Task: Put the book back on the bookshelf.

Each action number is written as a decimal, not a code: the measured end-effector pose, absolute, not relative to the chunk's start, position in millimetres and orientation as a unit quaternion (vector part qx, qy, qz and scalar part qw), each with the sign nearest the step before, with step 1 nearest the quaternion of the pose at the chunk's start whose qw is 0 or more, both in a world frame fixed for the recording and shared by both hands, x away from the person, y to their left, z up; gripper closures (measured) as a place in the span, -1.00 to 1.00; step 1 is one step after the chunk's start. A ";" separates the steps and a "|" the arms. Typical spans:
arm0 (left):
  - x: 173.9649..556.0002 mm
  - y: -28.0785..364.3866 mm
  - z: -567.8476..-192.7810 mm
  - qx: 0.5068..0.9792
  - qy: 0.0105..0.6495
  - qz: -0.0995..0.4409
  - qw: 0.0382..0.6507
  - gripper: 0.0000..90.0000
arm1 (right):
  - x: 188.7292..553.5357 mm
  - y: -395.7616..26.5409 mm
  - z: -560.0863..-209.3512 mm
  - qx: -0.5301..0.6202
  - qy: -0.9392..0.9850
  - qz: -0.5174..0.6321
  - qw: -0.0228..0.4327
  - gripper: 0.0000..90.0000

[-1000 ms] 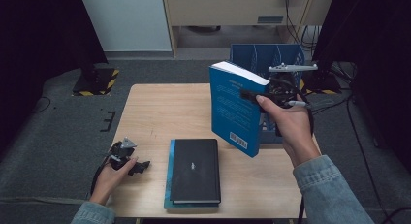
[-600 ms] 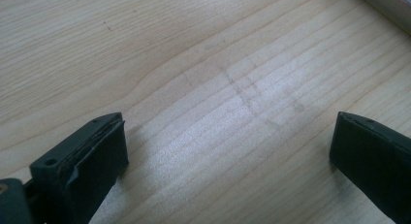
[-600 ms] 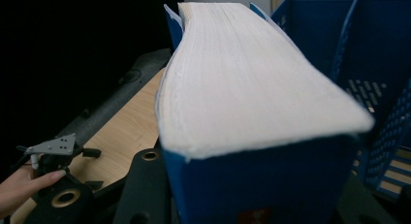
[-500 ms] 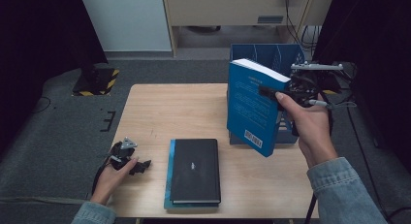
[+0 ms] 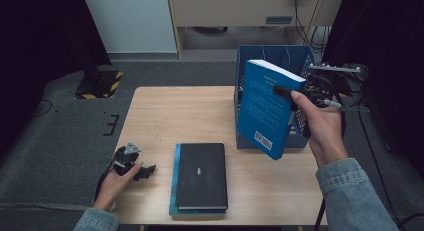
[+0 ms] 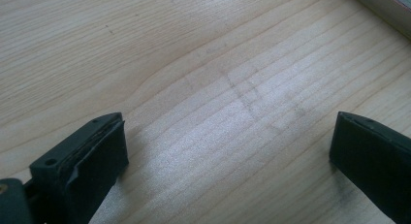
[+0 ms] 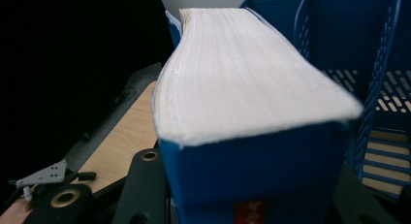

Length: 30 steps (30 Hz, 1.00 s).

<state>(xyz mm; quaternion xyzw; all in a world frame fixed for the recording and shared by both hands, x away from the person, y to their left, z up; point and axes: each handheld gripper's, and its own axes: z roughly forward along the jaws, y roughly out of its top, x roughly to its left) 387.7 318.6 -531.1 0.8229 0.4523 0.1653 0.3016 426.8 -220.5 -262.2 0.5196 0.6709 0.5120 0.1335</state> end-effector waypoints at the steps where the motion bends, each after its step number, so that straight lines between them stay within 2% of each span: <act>1: 387.6 318.7 -531.2 0.823 0.452 0.165 0.302 -1.00 | 429.3 -220.6 -263.5 0.522 0.668 0.513 0.134 0.35; 30: 387.9 319.2 -532.0 0.822 0.450 0.168 0.307 -1.00 | 472.4 -206.4 -265.8 0.557 0.632 0.508 0.180 0.35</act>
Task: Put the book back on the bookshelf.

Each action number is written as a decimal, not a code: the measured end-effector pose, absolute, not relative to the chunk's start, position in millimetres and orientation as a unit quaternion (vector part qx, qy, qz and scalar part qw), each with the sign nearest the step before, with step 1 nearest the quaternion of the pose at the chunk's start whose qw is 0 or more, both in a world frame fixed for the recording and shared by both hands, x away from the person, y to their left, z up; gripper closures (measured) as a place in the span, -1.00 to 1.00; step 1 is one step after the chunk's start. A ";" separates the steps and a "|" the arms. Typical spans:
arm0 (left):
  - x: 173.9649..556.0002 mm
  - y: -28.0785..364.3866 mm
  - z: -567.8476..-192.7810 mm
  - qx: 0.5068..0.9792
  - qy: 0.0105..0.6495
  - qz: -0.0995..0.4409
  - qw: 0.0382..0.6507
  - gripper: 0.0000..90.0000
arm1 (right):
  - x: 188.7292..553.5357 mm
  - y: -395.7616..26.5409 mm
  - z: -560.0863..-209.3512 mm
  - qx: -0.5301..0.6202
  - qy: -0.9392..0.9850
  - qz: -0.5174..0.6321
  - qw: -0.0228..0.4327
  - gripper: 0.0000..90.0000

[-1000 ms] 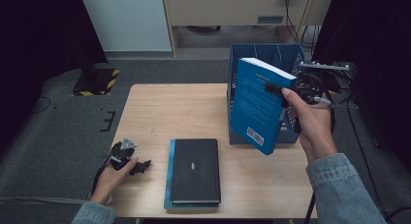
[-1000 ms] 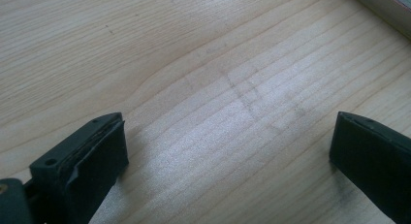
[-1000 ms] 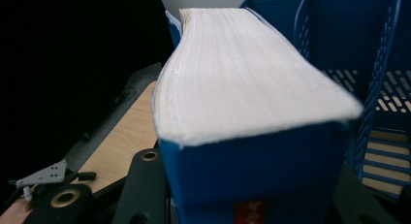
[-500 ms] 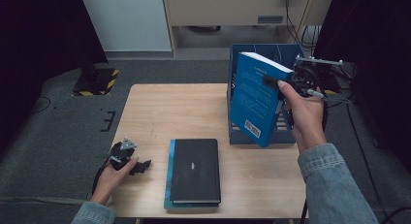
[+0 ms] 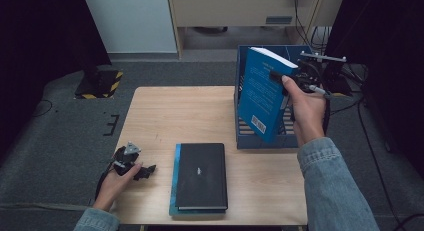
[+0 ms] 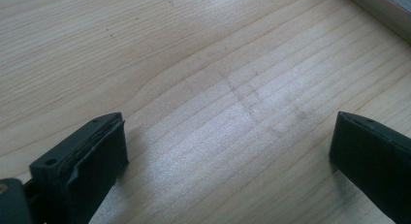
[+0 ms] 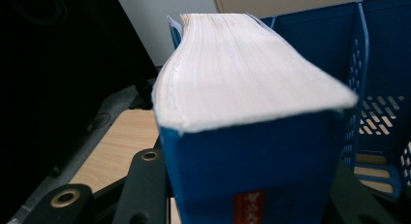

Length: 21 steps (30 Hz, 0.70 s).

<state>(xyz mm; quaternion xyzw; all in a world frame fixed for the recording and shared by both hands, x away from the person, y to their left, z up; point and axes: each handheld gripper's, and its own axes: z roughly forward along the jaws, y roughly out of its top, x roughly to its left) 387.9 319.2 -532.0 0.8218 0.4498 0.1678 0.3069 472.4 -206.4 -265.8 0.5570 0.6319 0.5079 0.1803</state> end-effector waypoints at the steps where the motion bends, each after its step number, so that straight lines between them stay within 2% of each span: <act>1: 387.9 319.2 -532.0 0.822 0.450 0.168 0.307 -1.00 | 474.1 -206.3 -266.2 0.560 0.630 0.506 0.182 0.35; 21: 387.6 319.6 -532.2 0.822 0.448 0.167 0.309 -1.00 | 497.1 -194.3 -276.0 0.577 0.623 0.486 0.207 0.35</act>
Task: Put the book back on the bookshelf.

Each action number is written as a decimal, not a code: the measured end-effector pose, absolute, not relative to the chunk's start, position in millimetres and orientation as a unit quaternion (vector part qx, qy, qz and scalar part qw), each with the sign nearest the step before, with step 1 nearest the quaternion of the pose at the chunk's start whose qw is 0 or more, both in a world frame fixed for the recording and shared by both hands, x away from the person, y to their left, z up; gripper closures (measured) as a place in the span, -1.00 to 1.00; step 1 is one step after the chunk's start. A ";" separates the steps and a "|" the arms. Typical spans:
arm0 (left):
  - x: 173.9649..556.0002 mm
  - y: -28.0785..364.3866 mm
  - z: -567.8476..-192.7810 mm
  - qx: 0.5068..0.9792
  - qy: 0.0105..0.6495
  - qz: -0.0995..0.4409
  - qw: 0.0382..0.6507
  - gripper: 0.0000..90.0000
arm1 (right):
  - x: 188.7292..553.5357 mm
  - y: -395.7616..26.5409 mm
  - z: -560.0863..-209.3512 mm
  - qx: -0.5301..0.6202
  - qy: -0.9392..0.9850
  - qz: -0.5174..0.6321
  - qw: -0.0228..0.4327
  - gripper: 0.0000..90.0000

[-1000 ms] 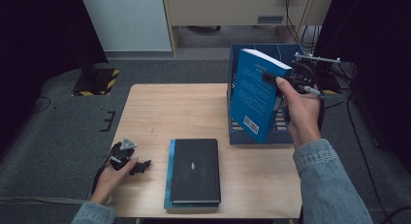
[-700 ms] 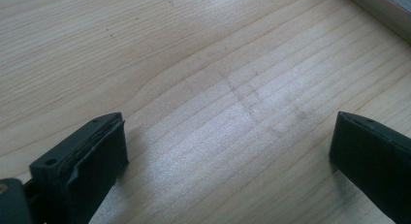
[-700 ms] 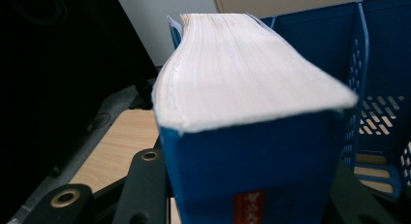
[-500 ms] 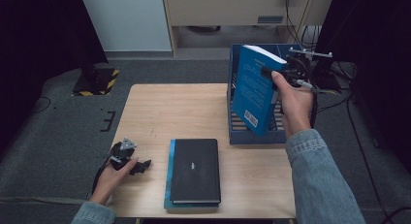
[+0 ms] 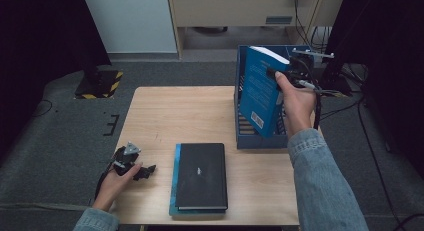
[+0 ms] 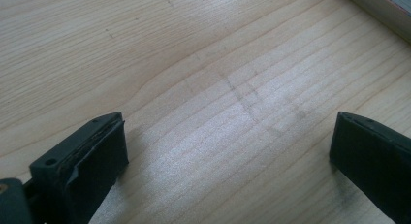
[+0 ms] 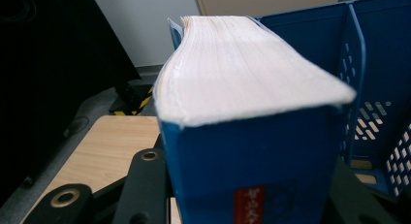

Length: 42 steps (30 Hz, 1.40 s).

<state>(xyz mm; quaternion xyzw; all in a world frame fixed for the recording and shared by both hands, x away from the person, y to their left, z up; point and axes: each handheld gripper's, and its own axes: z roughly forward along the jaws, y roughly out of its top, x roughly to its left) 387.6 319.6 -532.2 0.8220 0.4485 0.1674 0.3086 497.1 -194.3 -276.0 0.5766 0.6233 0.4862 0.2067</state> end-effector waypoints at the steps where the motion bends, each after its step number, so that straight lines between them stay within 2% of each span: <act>1: 387.6 319.6 -532.2 0.822 0.448 0.167 0.309 -1.00 | 498.2 -193.9 -276.7 0.576 0.623 0.486 0.208 0.35; 22: 387.4 320.3 -531.9 0.824 0.447 0.165 0.308 -1.00 | 524.6 -172.0 -290.7 0.594 0.603 0.483 0.225 0.34; 42: 388.1 319.8 -532.2 0.823 0.447 0.167 0.308 -1.00 | 535.1 -158.4 -306.4 0.597 0.597 0.478 0.243 0.34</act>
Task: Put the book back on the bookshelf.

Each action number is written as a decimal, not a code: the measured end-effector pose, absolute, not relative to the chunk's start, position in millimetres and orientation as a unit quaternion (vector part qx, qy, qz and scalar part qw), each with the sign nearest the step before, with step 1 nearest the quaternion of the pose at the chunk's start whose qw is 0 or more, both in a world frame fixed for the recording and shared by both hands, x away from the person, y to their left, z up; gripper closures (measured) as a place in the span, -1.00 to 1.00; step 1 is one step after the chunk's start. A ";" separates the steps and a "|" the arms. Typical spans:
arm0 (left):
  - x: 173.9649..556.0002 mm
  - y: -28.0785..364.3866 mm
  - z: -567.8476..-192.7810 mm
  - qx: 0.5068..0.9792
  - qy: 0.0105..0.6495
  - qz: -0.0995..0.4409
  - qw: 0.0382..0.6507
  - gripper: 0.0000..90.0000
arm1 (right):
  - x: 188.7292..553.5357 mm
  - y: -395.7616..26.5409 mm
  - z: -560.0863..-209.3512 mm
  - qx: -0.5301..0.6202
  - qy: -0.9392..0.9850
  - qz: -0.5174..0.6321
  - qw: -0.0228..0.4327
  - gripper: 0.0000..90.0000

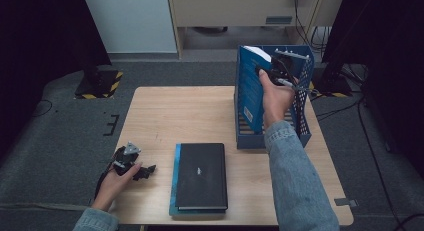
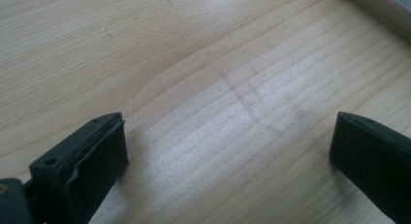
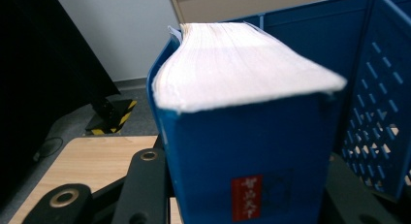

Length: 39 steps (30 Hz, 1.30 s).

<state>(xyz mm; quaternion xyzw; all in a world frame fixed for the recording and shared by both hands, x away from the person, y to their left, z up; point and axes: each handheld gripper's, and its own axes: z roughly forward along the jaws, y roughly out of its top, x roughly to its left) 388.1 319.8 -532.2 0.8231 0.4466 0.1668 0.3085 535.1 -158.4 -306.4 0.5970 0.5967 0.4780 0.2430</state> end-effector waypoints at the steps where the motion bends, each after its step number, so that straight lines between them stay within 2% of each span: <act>1: 388.1 319.8 -532.1 0.823 0.447 0.167 0.308 -1.00 | 535.8 -157.7 -307.2 0.596 0.598 0.477 0.244 0.34; 39: 388.0 320.0 -531.9 0.825 0.445 0.164 0.307 -1.00 | 531.6 -144.6 -349.0 0.601 0.591 0.472 0.261 0.33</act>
